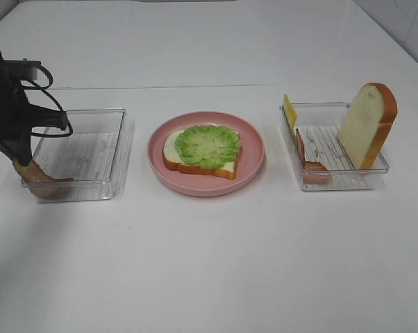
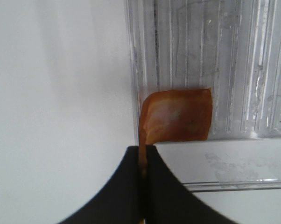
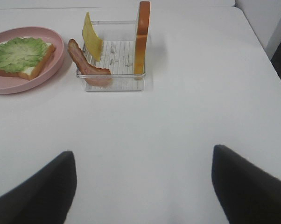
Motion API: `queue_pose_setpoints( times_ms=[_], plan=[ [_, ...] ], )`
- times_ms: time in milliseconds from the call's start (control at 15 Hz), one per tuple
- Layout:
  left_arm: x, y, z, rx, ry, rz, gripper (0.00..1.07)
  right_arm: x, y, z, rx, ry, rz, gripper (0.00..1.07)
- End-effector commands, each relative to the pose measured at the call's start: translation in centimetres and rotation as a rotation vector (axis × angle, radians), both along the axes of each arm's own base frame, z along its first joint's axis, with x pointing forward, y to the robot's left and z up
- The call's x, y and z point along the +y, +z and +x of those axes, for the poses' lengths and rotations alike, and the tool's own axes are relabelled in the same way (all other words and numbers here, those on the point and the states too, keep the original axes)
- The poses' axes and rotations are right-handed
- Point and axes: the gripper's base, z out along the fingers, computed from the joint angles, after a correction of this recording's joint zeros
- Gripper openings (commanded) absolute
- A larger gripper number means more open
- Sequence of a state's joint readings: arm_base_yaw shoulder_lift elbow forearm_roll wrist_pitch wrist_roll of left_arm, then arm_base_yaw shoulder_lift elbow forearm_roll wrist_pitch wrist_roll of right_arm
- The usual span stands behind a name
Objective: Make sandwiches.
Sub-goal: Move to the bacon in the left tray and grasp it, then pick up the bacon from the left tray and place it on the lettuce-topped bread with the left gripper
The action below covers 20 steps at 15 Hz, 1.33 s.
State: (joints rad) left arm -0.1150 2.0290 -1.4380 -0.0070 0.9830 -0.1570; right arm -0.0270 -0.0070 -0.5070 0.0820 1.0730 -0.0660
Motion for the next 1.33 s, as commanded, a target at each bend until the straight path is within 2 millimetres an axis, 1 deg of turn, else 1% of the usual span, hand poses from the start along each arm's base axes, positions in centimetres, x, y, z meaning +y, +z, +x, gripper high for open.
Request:
queue_pose_setpoints(
  times_ms=[67,200,400,533,600,667,733,800,933,1133,1333],
  plan=[
    [-0.1,1.7,0.0,-0.042,0.008,-0.027,0.00,0.0,0.0,-0.1,-0.022,-0.003,-0.004,0.75],
    [-0.7,2.9,0.1,-0.074,0.000,-0.091,0.00,0.0,0.0,-0.1,-0.022,-0.003,-0.004,0.75],
    [-2.4,5.0,0.6,-0.188,-0.031,-0.294,0.00,0.0,0.0,-0.1,-0.022,-0.003,-0.004,0.75],
    [-3.6,5.8,1.1,-0.264,-0.027,-0.443,0.00,0.0,0.0,-0.1,-0.022,-0.003,-0.004,0.75],
    [-4.0,5.9,1.2,-0.274,-0.025,-0.484,0.00,0.0,0.0,-0.1,-0.022,-0.003,-0.004,0.75],
    [-4.8,6.2,1.4,-0.303,-0.028,-0.553,0.00,0.0,0.0,-0.1,-0.022,-0.003,-0.004,0.75],
    [-6.9,6.6,1.7,-0.352,-0.037,-0.673,0.00,0.0,0.0,-0.1,-0.022,-0.003,-0.004,0.75],
    [-8.1,6.7,1.7,-0.377,-0.064,-0.709,0.00,0.0,0.0,-0.1,-0.022,-0.003,-0.004,0.75],
    [-11.0,6.3,1.6,-0.401,-0.080,-0.770,0.00,0.0,0.0,-0.1,-0.022,-0.003,-0.004,0.75],
    [-15.0,4.1,1.2,-0.374,-0.070,-0.820,0.00,0.0,0.0,-0.1,-0.022,-0.003,-0.004,0.75],
    [-17.4,2.3,0.9,-0.341,-0.076,-0.882,0.00,0.0,0.0,-0.1,-0.022,-0.003,-0.004,0.75]
  ],
)
